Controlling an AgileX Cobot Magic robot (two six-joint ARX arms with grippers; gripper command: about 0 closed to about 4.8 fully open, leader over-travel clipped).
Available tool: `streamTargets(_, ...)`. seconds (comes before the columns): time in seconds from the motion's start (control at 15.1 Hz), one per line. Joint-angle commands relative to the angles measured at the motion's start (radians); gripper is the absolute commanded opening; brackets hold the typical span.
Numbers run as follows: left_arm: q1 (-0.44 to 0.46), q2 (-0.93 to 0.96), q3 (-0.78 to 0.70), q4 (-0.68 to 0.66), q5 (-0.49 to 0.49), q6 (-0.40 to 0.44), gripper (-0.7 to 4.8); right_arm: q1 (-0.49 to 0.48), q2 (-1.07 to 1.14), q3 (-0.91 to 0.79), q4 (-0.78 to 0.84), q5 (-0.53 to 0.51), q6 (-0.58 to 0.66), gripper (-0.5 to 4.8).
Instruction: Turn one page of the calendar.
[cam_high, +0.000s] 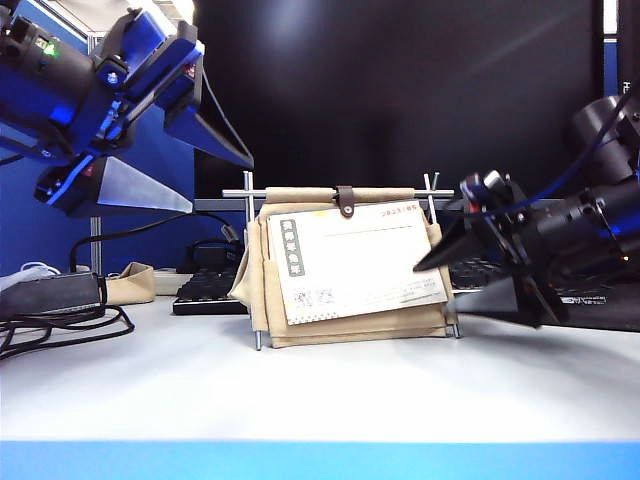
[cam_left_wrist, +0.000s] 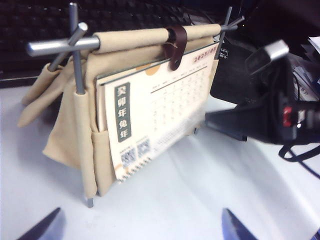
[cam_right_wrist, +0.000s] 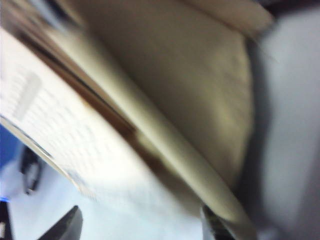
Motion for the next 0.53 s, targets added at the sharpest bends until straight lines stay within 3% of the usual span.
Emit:
streamTargets(0.07,0.000,-0.002,0.005,0.007,0.005,-0.001,4.06,0.000,-0.003,0.003,0.111,-0.046,0.087,3.06)
streamTargets(0.26,0.000,-0.002,0.005,0.008,0.001,-0.001,4.06,0.000,-0.003,0.003,0.117,-0.146,0.127,3.05)
streamTargets(0.4,0.000,-0.002,0.005,0.008,-0.006,0.001,4.06,0.001,-0.003,0.001,0.090,-0.220,0.127,2.35)
streamTargets(0.53,0.000,-0.002,0.005,0.008,-0.037,0.003,4.06,0.003,-0.003,0.000,0.082,-0.274,0.118,2.29)
